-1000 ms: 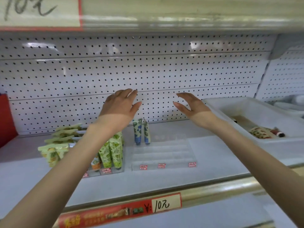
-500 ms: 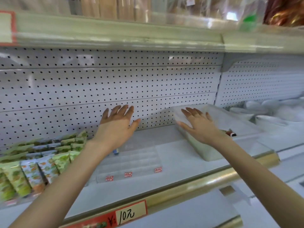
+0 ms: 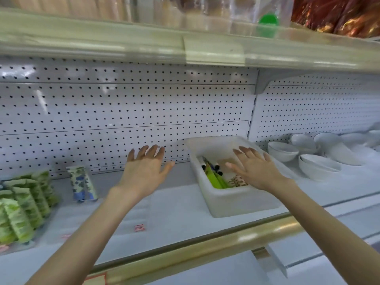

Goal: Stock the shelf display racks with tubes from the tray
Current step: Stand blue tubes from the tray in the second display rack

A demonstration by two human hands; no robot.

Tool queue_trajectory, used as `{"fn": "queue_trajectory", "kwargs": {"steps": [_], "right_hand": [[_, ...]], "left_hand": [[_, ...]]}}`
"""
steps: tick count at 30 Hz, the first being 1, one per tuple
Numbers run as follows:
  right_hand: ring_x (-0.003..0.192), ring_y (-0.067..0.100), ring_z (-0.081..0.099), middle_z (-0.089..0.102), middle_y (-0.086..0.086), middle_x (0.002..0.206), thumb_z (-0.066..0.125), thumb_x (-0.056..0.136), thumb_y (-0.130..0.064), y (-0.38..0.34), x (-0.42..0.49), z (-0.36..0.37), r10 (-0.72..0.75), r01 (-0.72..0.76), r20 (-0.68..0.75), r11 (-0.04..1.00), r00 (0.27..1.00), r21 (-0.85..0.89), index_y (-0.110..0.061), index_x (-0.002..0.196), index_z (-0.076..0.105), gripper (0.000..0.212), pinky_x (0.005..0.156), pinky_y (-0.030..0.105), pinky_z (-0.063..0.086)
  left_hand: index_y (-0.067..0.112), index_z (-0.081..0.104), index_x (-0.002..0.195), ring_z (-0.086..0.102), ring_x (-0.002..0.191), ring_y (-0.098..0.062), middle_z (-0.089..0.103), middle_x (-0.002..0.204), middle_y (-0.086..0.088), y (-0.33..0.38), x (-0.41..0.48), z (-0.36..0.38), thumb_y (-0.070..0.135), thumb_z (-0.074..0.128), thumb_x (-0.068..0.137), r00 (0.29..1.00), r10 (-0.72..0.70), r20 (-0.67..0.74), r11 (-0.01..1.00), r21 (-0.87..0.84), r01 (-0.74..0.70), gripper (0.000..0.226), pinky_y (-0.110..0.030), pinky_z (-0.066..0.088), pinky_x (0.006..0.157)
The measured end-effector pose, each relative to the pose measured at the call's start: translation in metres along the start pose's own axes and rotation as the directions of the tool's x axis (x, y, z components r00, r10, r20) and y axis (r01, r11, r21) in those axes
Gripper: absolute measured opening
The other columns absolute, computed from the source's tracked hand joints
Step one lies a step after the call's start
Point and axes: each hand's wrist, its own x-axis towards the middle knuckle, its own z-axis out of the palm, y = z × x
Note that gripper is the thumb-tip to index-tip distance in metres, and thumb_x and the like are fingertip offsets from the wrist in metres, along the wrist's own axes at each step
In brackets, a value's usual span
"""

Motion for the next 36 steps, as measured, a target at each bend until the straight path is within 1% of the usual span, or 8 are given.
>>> {"fn": "queue_trajectory", "kwargs": {"steps": [8,15,20,26,28,30,33,36], "right_hand": [[0.145,0.019,0.004,0.006,-0.004,0.158,0.020,0.093,-0.061,0.045,0.012,0.008,-0.092,0.091,0.048,0.996,0.995,0.008,-0.026,0.150,0.011,0.067,0.115,0.050,0.004],[0.145,0.021,0.004,0.005,-0.004,0.158,0.022,0.094,-0.060,0.056,0.030,0.006,-0.109,0.109,0.055,0.994,0.992,0.016,-0.025,0.150,0.011,0.066,0.115,0.049,0.007],[0.146,0.019,0.003,0.003,-0.005,0.158,0.021,0.094,-0.059,0.050,0.057,0.004,-0.118,0.117,0.062,0.993,0.991,0.018,-0.025,0.150,0.009,0.067,0.116,0.048,0.009],[0.145,0.022,0.005,0.001,0.001,0.158,0.028,0.099,-0.048,0.017,0.106,0.014,-0.165,0.162,0.168,0.986,0.972,0.031,-0.020,0.150,0.008,0.062,0.116,0.047,0.014],[0.144,0.025,0.011,0.007,0.007,0.158,0.034,0.099,-0.044,0.008,0.127,0.029,-0.184,0.146,0.273,0.977,0.944,0.154,-0.014,0.150,0.009,0.064,0.115,0.045,0.018],[0.138,0.028,0.029,0.025,0.011,0.152,0.042,0.096,-0.044,-0.001,0.143,0.043,-0.181,0.098,0.373,0.968,0.910,0.230,-0.009,0.147,0.018,0.066,0.112,0.041,0.027],[0.111,0.027,0.054,0.054,0.008,0.126,0.051,0.091,-0.043,-0.006,0.158,0.059,-0.135,0.070,0.410,0.983,0.902,0.168,-0.009,0.126,0.046,0.049,0.095,0.039,0.045],[0.096,0.026,0.060,0.062,0.005,0.100,0.058,0.084,-0.049,0.001,0.168,0.077,-0.118,0.081,0.378,0.991,0.918,0.111,-0.010,0.099,0.055,0.042,0.086,0.043,0.050]], "left_hand": [[0.019,0.024,0.145,0.019,0.141,-0.019,0.026,0.152,0.002,0.053,0.013,0.020,0.052,0.021,0.096,0.999,-0.045,0.014,0.999,0.022,0.045,0.059,-0.044,0.015,0.114],[0.021,0.019,0.147,0.012,0.142,-0.019,0.018,0.154,0.003,0.062,0.032,0.023,0.051,0.021,0.097,0.996,-0.076,0.040,0.997,0.034,0.074,0.059,-0.043,0.008,0.116],[0.022,0.013,0.148,0.008,0.143,-0.019,0.012,0.156,0.004,0.059,0.057,0.028,0.051,0.017,0.097,0.991,-0.072,0.115,0.997,0.011,0.071,0.059,-0.041,0.003,0.116],[0.020,0.018,0.146,0.015,0.141,-0.020,0.020,0.153,0.003,0.059,0.088,0.041,0.049,0.018,0.098,0.995,0.001,0.103,1.000,-0.009,0.000,0.056,-0.043,0.009,0.115],[0.019,0.018,0.146,0.017,0.141,-0.021,0.021,0.153,0.003,0.057,0.094,0.045,0.049,0.017,0.098,0.995,0.024,0.102,0.999,-0.024,-0.021,0.057,-0.044,0.010,0.114],[0.019,0.017,0.146,0.017,0.141,-0.021,0.022,0.153,0.002,0.054,0.097,0.048,0.049,0.018,0.098,0.994,0.039,0.103,0.998,-0.046,-0.034,0.057,-0.044,0.011,0.115],[0.019,0.019,0.146,0.019,0.141,-0.021,0.024,0.153,0.001,0.051,0.100,0.050,0.049,0.019,0.098,0.993,0.049,0.104,0.994,-0.102,-0.038,0.057,-0.042,0.012,0.114],[0.018,0.026,0.143,0.029,0.136,-0.021,0.033,0.148,0.002,0.048,0.103,0.051,0.050,0.022,0.097,0.993,0.065,0.097,0.982,-0.182,-0.046,0.056,-0.040,0.022,0.110]]}}
